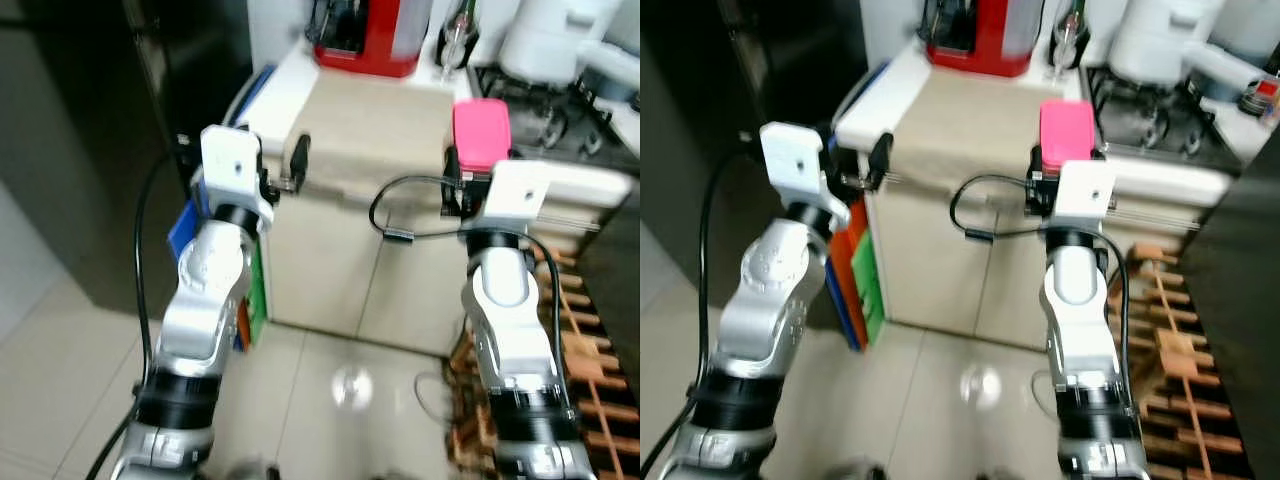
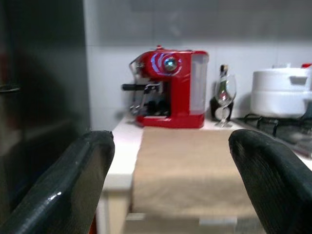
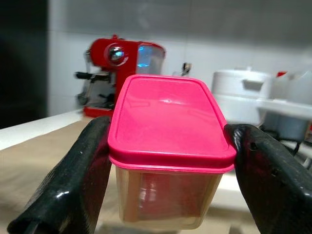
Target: Restocking fridge
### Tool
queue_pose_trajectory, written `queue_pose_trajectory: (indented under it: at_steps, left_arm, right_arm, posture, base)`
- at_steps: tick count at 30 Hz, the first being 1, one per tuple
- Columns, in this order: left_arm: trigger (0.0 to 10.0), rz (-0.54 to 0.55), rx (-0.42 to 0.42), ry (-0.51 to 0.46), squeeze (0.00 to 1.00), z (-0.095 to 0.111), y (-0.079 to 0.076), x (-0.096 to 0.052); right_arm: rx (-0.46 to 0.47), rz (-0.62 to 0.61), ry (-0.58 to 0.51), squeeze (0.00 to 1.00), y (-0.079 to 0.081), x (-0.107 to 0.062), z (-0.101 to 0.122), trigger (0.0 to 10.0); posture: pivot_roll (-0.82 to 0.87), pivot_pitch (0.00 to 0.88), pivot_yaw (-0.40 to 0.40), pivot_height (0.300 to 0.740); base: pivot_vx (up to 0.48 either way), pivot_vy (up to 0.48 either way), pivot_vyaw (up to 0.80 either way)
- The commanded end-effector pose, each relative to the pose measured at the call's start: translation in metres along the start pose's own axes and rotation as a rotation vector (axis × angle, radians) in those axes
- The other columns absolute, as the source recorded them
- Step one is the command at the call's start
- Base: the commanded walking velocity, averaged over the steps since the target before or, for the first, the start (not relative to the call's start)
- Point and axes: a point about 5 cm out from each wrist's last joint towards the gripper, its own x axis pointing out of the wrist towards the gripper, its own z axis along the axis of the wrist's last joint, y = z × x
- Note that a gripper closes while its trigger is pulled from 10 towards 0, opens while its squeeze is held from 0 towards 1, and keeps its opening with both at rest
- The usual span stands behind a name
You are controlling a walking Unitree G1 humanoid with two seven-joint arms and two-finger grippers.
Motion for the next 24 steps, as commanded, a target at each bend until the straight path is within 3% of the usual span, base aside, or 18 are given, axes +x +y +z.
queue_pose_trajectory:
  at_steps: [1,15,24]
  left_arm:
    - [10.0,-0.011,-0.005,-0.013,0.0,0.002,-0.003,0.001]
    - [10.0,-0.026,-0.02,-0.003,0.0,0.0,-0.004,0.001]
    - [10.0,-0.046,-0.022,-0.033,0.0,0.003,0.002,-0.006]
  right_arm:
    - [-0.002,-0.008,-0.014,0.0,-0.004,0.002,0.003,10.0]
    - [-0.013,-0.025,0.0,0.0,-0.011,0.001,-0.001,10.0]
    - [-0.027,-0.024,-0.001,0.0,-0.015,0.002,-0.004,10.0]
  posture:
    - [-0.04,0.0,-0.007,0.74]
    - [-0.05,0.0,-0.005,0.74]
    - [-0.03,0.0,0.01,0.74]
  base:
    - [-0.337,0.0,0.0]
    - [-0.336,0.0,0.0]
    - [0.0,0.0,0.0]
